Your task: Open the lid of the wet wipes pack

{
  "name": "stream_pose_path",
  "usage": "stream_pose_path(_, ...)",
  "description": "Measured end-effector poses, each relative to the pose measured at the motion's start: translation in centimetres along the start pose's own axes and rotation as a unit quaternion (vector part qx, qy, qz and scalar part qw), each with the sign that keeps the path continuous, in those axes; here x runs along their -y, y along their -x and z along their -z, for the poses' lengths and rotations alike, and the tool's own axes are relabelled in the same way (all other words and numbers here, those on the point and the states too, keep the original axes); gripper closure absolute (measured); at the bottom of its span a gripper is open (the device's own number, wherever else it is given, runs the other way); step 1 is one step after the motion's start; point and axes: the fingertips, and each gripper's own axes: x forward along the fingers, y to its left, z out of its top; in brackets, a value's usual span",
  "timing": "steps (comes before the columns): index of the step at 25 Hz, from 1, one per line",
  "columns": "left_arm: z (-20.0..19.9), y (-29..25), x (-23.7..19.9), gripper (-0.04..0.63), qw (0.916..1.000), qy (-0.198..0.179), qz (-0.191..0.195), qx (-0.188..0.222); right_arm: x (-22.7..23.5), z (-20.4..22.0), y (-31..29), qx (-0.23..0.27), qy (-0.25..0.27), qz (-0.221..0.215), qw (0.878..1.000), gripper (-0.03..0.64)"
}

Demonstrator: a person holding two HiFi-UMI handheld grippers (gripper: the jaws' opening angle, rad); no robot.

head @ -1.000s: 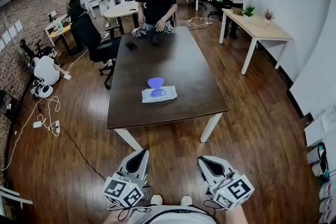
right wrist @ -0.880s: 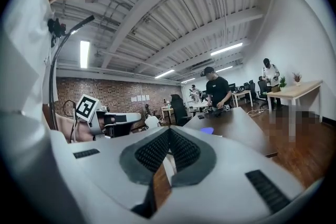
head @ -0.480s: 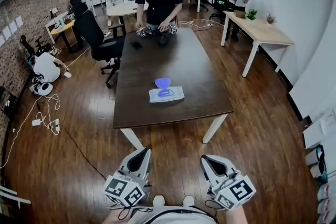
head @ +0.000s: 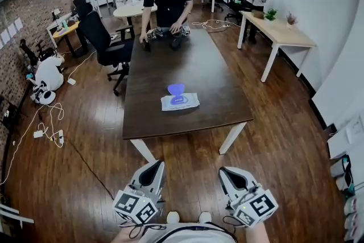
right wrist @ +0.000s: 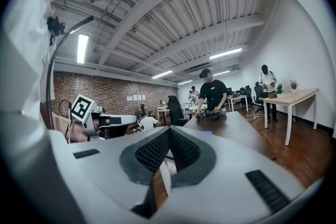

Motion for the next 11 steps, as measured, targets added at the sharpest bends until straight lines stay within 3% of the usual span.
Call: stream_pose_path(11, 0.44, -0.81, -0.15, 0.594, 1.0000, 0.001, -0.003, -0.004, 0.75, 0.60, -0.28, -0.005, -0.004, -0.002, 1.000, 0.611)
